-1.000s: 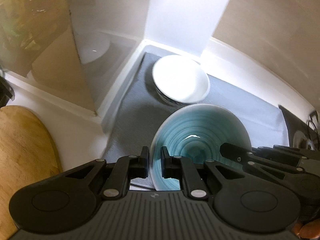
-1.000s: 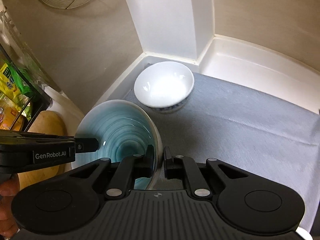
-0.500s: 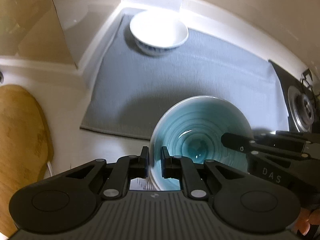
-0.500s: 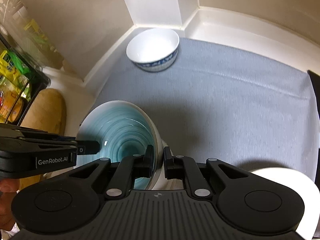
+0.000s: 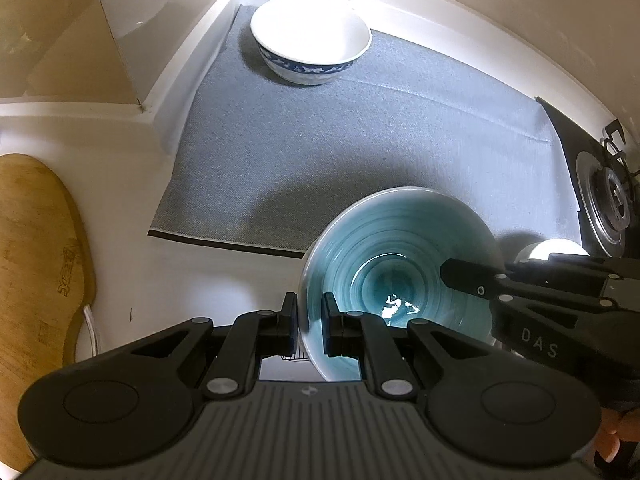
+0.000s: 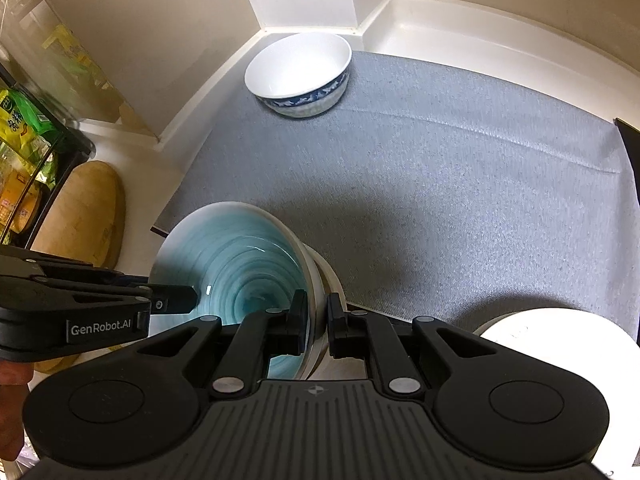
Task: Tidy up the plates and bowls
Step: 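Lift the teal bowl with both tools and lower it onto the white plate stack, then open both tools to release the teal bowl and withdraw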
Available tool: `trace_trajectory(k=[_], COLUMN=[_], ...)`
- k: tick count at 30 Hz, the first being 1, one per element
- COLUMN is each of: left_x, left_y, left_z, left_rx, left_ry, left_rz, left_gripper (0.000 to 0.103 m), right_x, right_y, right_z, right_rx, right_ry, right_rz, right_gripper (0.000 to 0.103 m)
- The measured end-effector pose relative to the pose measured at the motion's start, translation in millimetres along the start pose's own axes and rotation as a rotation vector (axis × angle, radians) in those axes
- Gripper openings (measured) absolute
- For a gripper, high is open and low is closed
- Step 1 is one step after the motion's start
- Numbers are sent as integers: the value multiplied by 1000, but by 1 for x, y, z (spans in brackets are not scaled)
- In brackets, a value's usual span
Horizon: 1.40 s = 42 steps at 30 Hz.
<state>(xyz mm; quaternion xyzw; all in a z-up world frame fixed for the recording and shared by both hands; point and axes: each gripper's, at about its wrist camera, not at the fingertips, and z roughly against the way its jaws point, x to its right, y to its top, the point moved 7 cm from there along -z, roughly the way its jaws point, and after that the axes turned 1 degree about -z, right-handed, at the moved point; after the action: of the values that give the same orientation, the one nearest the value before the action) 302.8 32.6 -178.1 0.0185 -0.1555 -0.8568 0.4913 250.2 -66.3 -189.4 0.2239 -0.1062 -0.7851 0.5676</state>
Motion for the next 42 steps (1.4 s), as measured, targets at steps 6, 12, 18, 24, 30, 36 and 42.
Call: trace_trajectory(k=[6,12,18,24,30,36,42], left_x=[-3,-11,-17,-17,-16,-14,-24], left_y=[2,8,8,10,11,23,51], left_z=[-1,7,5,5,4,9,8], left_rx=[-8,23,23,27,28,86,130], left_ry=[-14,-25,-28,-29,-31,-49,-48], left_rz=[14,43,66,66,63,71,197], left_gripper=[12,26,31,34,56,89,97], right_x=[0,10,13,16,18,21,30], right_y=[1,11,12,8,8,16,46], right_z=[-1,8,11,1,0,8,12], right_rx=[-5,25,46,32,22,32,81], right_ry=[10,8,61,80,97,79,62], right_rz=[-8,-55,-35,-45,-65,-92,-126], right_gripper=[18,49,11,9,13,52,60])
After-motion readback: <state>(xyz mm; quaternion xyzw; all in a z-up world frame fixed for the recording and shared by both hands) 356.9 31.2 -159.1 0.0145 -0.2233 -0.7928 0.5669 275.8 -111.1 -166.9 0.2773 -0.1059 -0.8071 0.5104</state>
